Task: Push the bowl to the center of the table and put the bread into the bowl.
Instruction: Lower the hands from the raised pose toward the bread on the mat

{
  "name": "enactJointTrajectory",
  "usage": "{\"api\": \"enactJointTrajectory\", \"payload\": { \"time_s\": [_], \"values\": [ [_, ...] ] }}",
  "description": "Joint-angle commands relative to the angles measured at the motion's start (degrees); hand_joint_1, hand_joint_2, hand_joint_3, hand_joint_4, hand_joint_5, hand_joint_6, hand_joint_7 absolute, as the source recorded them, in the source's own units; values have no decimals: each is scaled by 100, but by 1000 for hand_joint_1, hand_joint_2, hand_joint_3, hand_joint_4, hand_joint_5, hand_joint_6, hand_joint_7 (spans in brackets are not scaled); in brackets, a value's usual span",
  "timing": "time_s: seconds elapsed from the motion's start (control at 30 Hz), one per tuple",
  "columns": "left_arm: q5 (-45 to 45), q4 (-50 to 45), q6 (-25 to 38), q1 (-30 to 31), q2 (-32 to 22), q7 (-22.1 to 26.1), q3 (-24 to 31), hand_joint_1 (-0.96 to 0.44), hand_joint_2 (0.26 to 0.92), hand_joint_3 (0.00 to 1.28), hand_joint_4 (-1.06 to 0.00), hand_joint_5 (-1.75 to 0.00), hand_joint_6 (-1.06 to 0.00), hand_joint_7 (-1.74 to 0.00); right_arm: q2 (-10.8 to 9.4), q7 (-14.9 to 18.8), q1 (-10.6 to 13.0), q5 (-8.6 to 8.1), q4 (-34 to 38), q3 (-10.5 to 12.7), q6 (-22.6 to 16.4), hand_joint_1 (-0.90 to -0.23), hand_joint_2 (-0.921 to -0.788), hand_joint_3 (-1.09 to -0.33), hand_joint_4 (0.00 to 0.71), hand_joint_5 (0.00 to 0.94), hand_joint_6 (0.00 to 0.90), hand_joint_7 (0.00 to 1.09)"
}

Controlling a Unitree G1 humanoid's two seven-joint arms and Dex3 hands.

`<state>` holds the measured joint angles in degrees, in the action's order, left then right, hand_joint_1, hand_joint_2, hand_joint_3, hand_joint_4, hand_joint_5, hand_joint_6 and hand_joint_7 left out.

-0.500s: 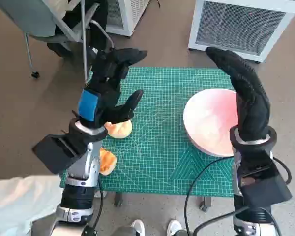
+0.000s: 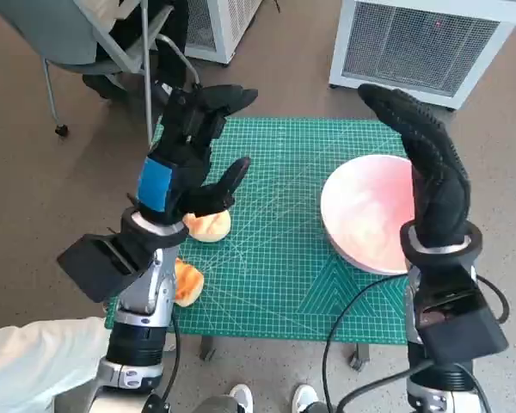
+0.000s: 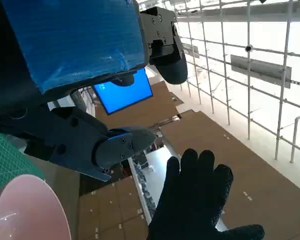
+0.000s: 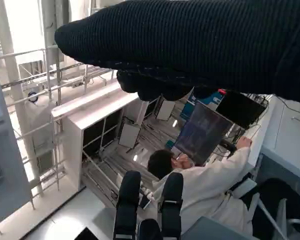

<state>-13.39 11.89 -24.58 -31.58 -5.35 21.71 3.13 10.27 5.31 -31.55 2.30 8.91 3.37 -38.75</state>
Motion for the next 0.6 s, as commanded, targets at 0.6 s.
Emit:
{"api": "enactJointTrajectory", "payload": {
  "time_s": [0.6],
  "values": [
    [16,-77,47,58,-29,-40,25,-310,773,638,1,-861,1,-1041,615,316,374,-692,473,626,-348,-571,-921,-739,282,0,-1,676]
  ]
}}
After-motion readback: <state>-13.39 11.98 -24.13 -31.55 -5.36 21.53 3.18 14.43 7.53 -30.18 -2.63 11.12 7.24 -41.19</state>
